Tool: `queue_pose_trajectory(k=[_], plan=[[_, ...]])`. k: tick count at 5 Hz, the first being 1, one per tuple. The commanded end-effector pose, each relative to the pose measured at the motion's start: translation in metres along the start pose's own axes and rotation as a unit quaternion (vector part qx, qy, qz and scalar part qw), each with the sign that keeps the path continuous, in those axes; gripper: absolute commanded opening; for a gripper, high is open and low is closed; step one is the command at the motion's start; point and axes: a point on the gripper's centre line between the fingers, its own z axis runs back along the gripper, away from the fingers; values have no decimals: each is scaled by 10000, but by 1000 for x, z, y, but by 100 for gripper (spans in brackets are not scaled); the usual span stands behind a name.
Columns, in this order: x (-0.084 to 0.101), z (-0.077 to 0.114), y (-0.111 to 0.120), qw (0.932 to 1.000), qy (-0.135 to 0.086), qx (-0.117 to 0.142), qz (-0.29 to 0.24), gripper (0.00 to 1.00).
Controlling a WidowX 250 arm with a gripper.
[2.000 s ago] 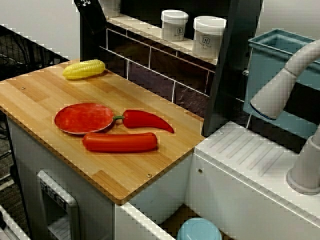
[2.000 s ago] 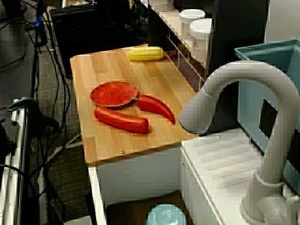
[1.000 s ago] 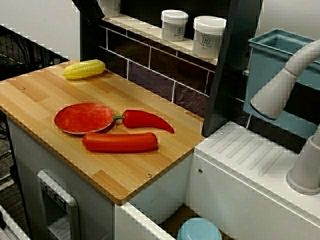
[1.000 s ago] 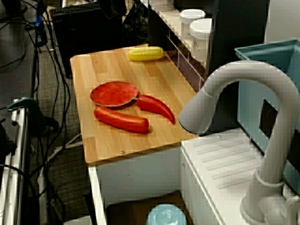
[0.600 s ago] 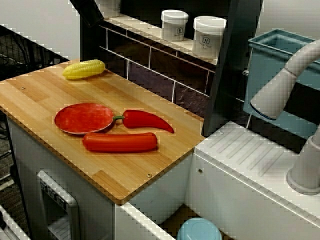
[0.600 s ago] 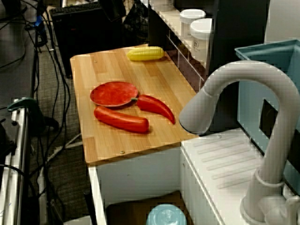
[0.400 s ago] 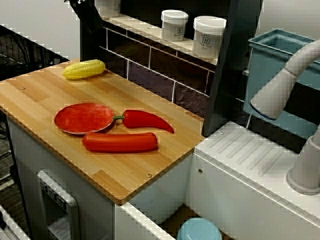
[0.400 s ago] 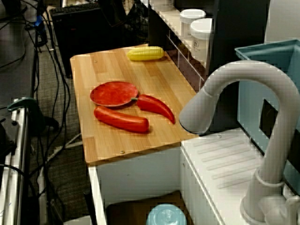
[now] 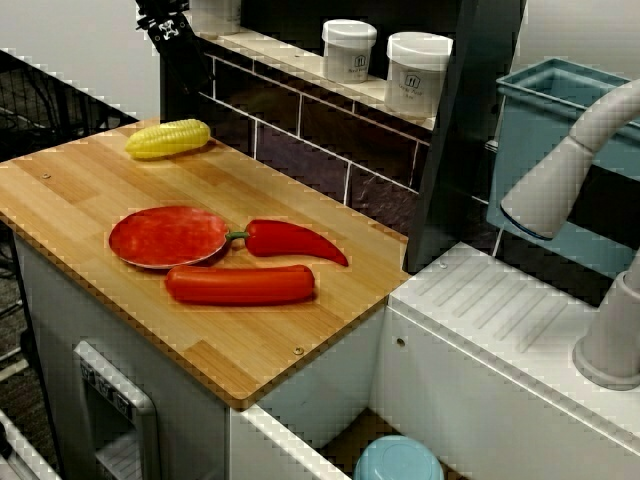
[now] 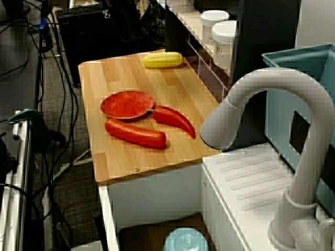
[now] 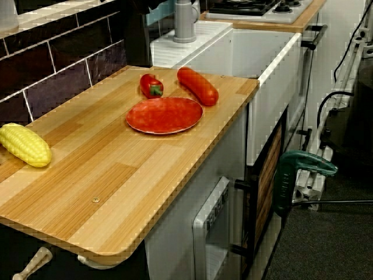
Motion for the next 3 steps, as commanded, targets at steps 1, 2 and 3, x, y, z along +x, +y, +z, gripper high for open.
queue_pose_trajectory(k=[1, 2, 3], plan=[[-5, -16, -8, 9973, 222, 610, -344, 100], [-4, -35, -7, 9958, 333, 771, -371, 100], [-2, -57, -7, 9938, 400, 948, -411, 100]])
